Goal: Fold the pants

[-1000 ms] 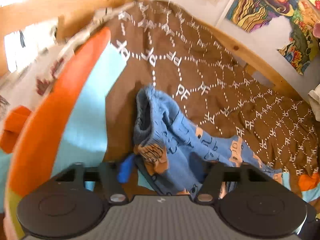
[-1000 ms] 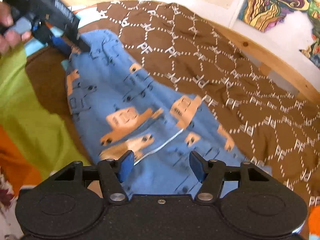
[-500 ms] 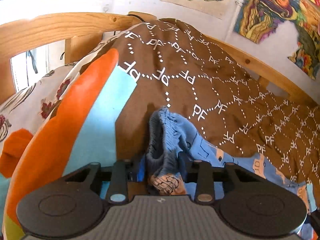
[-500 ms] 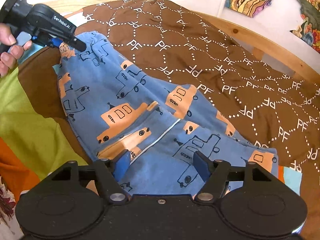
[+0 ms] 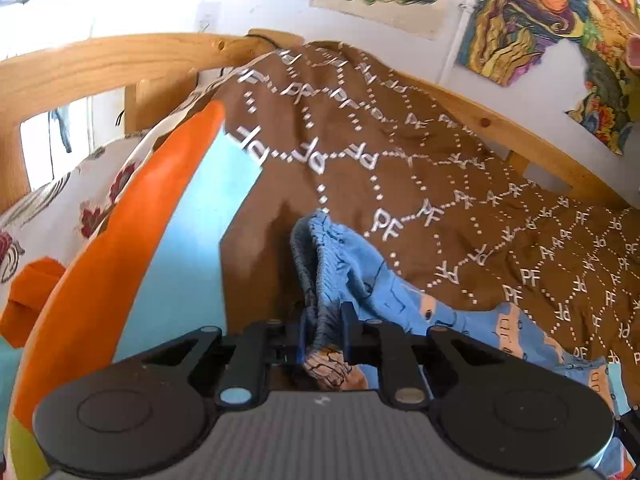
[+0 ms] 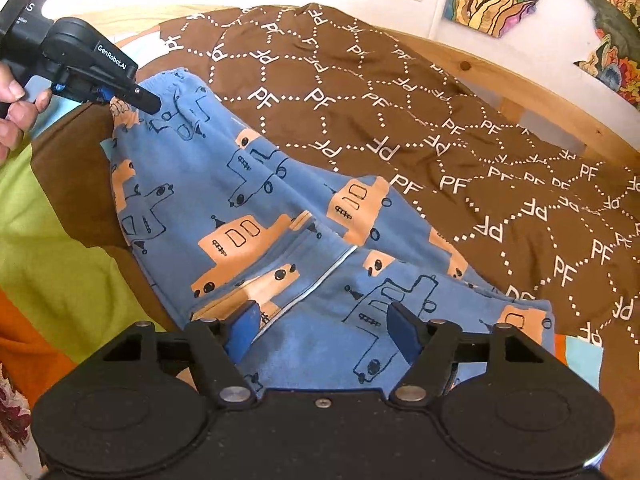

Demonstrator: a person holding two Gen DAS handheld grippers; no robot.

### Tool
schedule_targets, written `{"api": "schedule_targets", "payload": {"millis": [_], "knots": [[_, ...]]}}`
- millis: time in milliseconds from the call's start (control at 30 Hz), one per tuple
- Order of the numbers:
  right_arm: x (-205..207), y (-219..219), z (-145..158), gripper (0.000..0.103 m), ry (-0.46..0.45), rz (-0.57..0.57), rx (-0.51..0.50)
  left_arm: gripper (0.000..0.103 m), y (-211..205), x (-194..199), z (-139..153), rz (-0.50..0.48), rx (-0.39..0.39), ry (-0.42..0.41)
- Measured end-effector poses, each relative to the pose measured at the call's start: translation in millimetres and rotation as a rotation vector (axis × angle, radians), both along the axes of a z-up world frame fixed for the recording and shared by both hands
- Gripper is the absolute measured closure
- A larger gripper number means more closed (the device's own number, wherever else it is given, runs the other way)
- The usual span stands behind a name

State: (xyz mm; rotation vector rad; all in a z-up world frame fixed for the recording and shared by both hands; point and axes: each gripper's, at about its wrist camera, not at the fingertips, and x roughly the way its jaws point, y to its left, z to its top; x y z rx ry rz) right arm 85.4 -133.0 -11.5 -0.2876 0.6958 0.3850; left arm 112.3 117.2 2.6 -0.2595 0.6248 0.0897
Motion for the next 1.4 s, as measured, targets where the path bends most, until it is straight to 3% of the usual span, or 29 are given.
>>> {"api": "schedule_targets", "payload": {"millis": [300,567,700,867,967,1033,1100,1233,1400], "knots": [[-8,-26,14,0.029,-0.047,-0.051,0.015,0.086,-51,-17,36,-0.165,0.023,-0.089],[-13,-70,24,0.025,-0.082,-0.139,-0.002,0.086,-148,-22,55,-0.459,0.032,-0.138],[-21,-106,30,0.023,-0.103,-0.234,-0.029,0.086,-205,-20,41,-0.591,0.036,-0.117],[-34,-157,28,0.022,-0.084,-0.373,-0.054,0.084,-266,-16,-4,-0.717,0.067,-0.045],[-41,-180,24,0.022,-0.064,-0.433,-0.044,0.072,-286,-15,-31,-0.766,0.099,0.009],[-46,-189,21,0.021,-0.050,-0.458,-0.021,0.044,-290,-22,-39,-0.799,0.113,0.018],[-46,-192,18,0.021,-0.041,-0.458,0.006,0.036,-286,-35,-42,-0.820,0.158,-0.013],[-38,-192,20,0.021,-0.019,-0.404,0.116,0.035,-279,-55,-48,-0.852,0.270,-0.021],[-14,-181,24,0.022,0.038,-0.271,0.337,0.047,-271,-62,-55,-0.853,0.295,0.003]]}}
